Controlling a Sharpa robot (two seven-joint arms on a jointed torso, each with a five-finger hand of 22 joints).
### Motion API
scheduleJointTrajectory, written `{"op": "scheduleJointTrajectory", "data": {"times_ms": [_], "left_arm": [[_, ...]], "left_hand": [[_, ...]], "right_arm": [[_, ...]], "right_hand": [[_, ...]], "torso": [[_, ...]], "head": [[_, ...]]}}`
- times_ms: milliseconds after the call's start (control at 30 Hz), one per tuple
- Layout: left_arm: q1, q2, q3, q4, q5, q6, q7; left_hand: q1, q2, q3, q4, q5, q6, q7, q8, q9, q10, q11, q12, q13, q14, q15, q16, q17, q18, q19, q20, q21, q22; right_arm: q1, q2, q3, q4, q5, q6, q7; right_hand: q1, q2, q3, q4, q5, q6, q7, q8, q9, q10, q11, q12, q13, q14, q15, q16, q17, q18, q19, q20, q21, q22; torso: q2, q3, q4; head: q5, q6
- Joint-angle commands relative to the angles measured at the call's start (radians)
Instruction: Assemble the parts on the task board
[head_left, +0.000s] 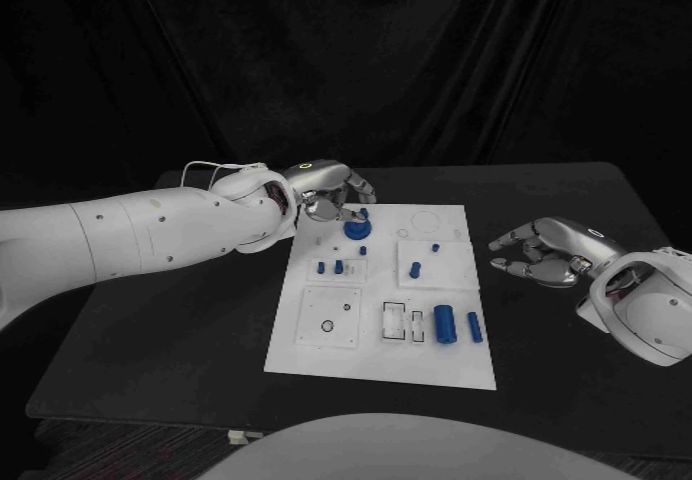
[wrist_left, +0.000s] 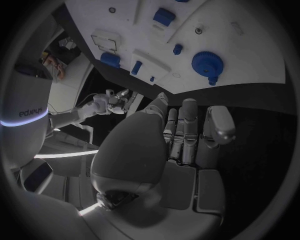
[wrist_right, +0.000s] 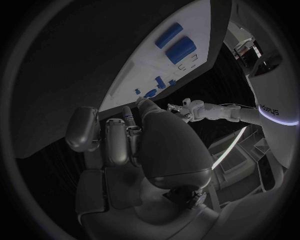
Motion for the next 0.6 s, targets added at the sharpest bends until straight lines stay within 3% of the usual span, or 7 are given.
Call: {"op": "scheduleJointTrajectory", "data": {"times_ms": [33, 267, 400, 600], "left_arm": [[-0.011, 0.025, 0.001, -0.022, -0.187, 0.007, 0.073], [-0.032, 0.067, 0.001, -0.061, -0.222, 0.023, 0.062], [-0.038, 0.078, 0.001, -0.076, -0.227, 0.034, 0.049], [-0.045, 0.090, 0.001, -0.091, -0.230, 0.044, 0.029]], "left_hand": [[0.004, -0.010, 0.019, -0.013, 0.004, 0.030, 0.005, -0.001, -0.052, 0.003, -0.011, -0.031, -0.055, 0.035, -0.008, -0.007, -0.029, -0.024, 0.034, -0.008, 0.031, 0.150], [-0.031, -0.025, 0.024, -0.041, 0.002, 0.007, -0.002, -0.003, -0.164, 0.021, 0.002, -0.080, -0.140, 0.134, -0.011, 0.080, -0.005, -0.036, 0.091, -0.022, 0.091, 0.168], [-0.046, -0.025, 0.024, -0.047, 0.003, 0.031, 0.006, 0.002, -0.188, 0.043, 0.005, -0.086, -0.159, 0.149, -0.010, 0.109, 0.002, -0.040, 0.102, -0.025, 0.105, 0.172], [-0.061, -0.024, 0.029, -0.051, 0.006, 0.080, 0.007, 0.009, -0.212, 0.086, 0.012, -0.083, -0.175, 0.161, -0.006, 0.147, 0.015, -0.043, 0.115, -0.025, 0.122, 0.178]], "right_arm": [[-0.002, -0.001, 0.000, 0.000, -0.002, -0.018, 0.003], [-0.002, 0.000, 0.000, -0.001, -0.002, -0.016, 0.005], [-0.002, -0.001, 0.000, -0.001, -0.002, -0.013, 0.005], [-0.002, 0.000, 0.000, -0.003, -0.002, -0.010, 0.004]], "right_hand": [[0.009, -0.002, 0.006, 0.002, 0.004, 0.007, -0.003, -0.001, -0.001, 0.042, -0.002, -0.003, 0.135, 0.059, -0.004, -0.003, 0.001, -0.001, -0.005, -0.002, 0.000, 0.150], [0.009, -0.003, 0.006, 0.003, 0.005, 0.008, -0.003, -0.001, -0.001, 0.042, -0.002, -0.004, 0.134, 0.059, -0.004, -0.004, 0.000, -0.001, -0.005, -0.002, -0.001, 0.149], [0.009, -0.003, 0.006, 0.003, 0.005, 0.008, -0.003, -0.001, -0.001, 0.042, -0.002, -0.004, 0.134, 0.059, -0.004, -0.004, 0.000, -0.001, -0.005, -0.002, -0.001, 0.149], [0.009, -0.003, 0.006, 0.003, 0.005, 0.008, -0.003, -0.001, -0.001, 0.042, -0.002, -0.004, 0.134, 0.059, -0.004, -0.004, 0.000, -0.001, -0.005, -0.002, -0.001, 0.149]], "torso": [[0.003, -0.0002, -0.0007], [0.007, -0.0035, -0.0029], [0.007, -0.0044, -0.0044], [0.005, -0.0050, -0.0011]], "head": [[0.001, 0.000], [0.001, 0.000], [0.003, 0.000], [0.001, 0.000]]}}
